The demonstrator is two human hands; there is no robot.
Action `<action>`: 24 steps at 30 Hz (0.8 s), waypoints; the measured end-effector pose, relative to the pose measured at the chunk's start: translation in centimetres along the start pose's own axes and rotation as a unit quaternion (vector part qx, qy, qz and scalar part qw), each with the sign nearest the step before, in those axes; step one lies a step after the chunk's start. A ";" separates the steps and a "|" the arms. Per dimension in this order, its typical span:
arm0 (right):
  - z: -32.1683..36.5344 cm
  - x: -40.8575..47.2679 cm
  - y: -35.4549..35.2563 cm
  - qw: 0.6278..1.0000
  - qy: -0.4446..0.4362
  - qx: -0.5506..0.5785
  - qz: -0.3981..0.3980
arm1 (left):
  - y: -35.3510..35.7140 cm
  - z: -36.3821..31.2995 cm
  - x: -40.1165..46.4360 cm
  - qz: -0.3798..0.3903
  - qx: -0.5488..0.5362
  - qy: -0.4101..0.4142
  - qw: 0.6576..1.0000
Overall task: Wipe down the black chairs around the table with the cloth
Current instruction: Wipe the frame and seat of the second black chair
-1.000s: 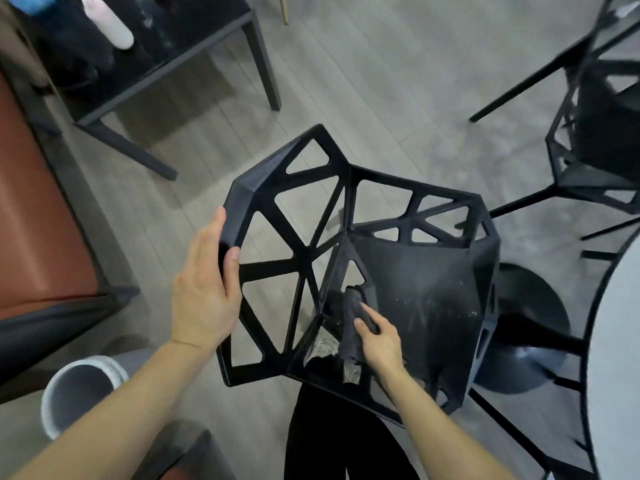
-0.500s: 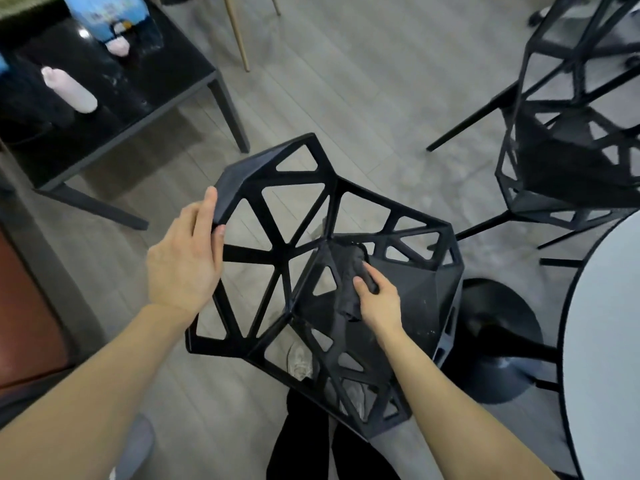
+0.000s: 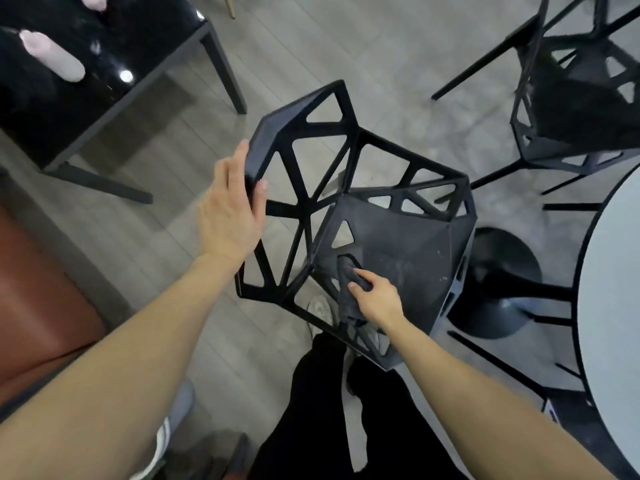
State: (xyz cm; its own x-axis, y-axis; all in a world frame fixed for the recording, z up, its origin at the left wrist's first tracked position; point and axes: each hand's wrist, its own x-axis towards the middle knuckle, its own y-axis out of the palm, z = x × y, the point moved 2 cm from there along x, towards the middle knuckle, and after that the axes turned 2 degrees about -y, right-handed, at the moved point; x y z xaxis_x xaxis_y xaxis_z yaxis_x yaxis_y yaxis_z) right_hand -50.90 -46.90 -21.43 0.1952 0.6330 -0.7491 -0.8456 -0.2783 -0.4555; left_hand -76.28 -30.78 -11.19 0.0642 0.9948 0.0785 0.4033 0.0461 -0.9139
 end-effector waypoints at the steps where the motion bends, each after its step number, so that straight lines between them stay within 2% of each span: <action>1: -0.4 -1.1 0.5 1.000 0.001 -0.012 0.006 | -0.3 -0.1 -0.4 -0.004 -0.040 -0.017 0.999; 4: -1.2 -3.2 2.1 0.999 -0.004 -0.044 0.021 | -0.7 0.7 -1.4 -0.024 -0.151 -0.153 0.976; 6: -1.7 -4.0 3.5 0.996 -0.018 -0.084 0.040 | 0.2 1.2 -3.1 0.015 -0.199 -0.277 0.940; 7: -1.8 -4.1 4.3 0.992 -0.025 -0.114 0.048 | 0.7 1.2 -4.1 0.043 -0.207 -0.311 0.927; 8: -2.0 -4.2 5.2 0.989 -0.031 -0.136 0.055 | 1.1 1.3 -5.1 0.057 -0.202 -0.319 0.924; 11: -2.8 -4.4 8.1 0.985 -0.040 -0.154 0.074 | 2.4 2.8 -5.2 0.025 -0.200 -0.307 0.930; 14: -3.5 -4.2 9.8 0.992 -0.027 -0.125 0.018 | 3.3 4.1 -4.0 0.043 -0.228 -0.317 0.920; 17: -1.3 -4.6 11.6 0.993 0.001 -0.102 -0.060 | 3.3 3.8 -4.2 0.041 -0.249 -0.311 0.916; 21: 4.8 -4.7 14.6 0.996 -0.012 -0.037 -0.082 | 3.2 3.6 -4.2 0.041 -0.273 -0.293 0.915; 24: 3.5 -5.5 14.4 0.993 -0.051 -0.042 -0.096 | 2.7 2.4 -4.6 0.041 -0.296 -0.285 0.911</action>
State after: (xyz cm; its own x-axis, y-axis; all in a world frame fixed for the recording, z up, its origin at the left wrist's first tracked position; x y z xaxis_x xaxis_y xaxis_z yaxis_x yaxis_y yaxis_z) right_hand -65.85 -51.82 -22.20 0.2940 0.7490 -0.5937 -0.7526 -0.2014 -0.6269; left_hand -77.72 -34.99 -14.97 -0.2994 0.8863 -0.3533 0.8505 0.0801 -0.5199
